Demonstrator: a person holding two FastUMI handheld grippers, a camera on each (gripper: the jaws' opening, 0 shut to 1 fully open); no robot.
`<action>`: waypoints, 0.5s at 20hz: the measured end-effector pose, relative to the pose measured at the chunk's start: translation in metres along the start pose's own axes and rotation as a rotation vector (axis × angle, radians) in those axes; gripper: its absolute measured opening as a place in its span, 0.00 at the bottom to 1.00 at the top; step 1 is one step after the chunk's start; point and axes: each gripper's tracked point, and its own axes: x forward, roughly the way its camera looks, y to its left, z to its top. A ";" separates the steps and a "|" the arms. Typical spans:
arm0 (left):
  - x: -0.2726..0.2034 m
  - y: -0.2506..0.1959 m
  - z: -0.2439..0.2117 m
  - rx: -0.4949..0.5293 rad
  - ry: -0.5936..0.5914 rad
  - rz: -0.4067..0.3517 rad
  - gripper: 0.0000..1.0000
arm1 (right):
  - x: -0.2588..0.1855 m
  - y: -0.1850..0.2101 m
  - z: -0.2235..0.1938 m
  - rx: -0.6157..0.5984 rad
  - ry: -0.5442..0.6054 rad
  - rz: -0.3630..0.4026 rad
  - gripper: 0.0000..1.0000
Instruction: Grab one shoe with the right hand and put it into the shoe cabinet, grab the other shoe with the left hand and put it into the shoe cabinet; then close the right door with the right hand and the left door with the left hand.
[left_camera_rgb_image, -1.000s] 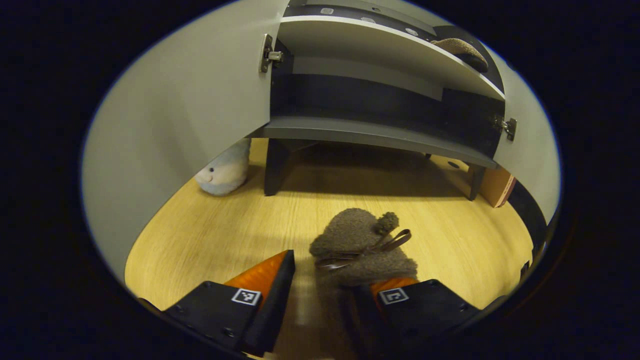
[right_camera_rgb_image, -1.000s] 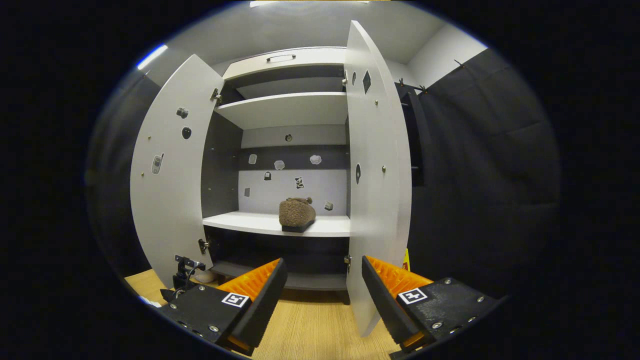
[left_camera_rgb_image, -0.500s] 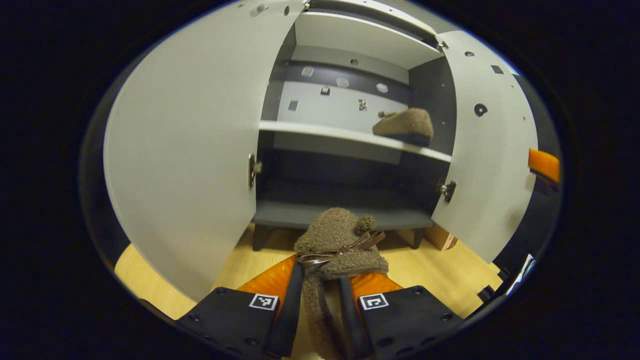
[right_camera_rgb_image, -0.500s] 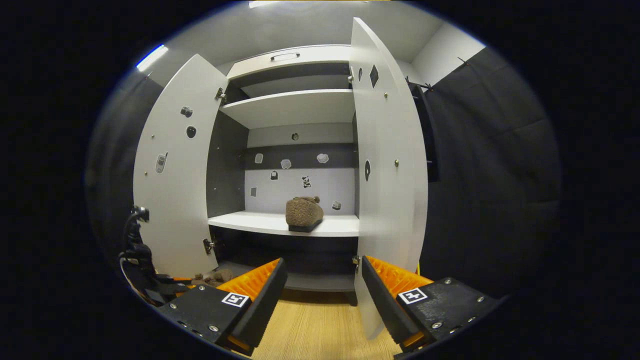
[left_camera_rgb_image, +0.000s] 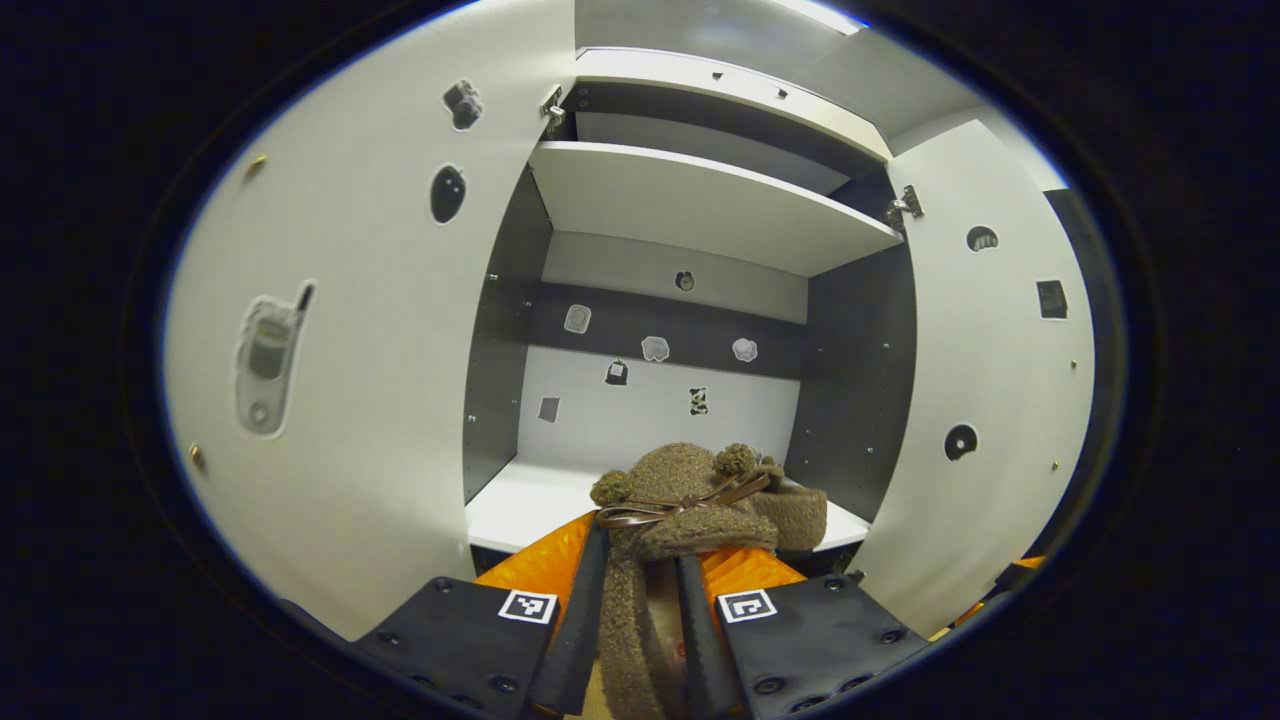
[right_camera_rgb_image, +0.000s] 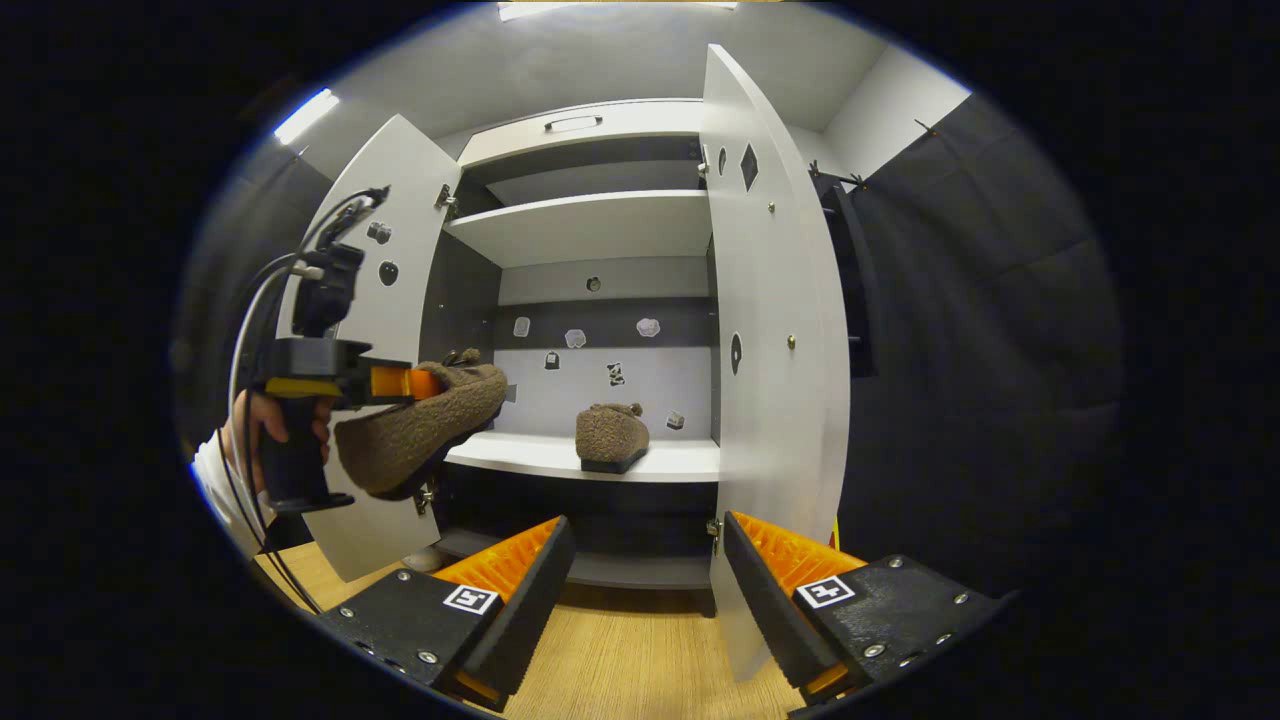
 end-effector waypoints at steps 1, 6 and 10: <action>0.025 0.002 0.004 0.003 0.004 0.004 0.45 | -0.001 -0.003 0.002 0.000 -0.003 -0.008 0.93; 0.138 0.015 -0.017 -0.024 0.097 0.056 0.44 | -0.008 -0.014 0.013 -0.009 -0.021 -0.051 0.93; 0.187 0.030 -0.063 0.021 0.225 0.103 0.44 | -0.015 -0.022 0.010 -0.011 -0.010 -0.077 0.93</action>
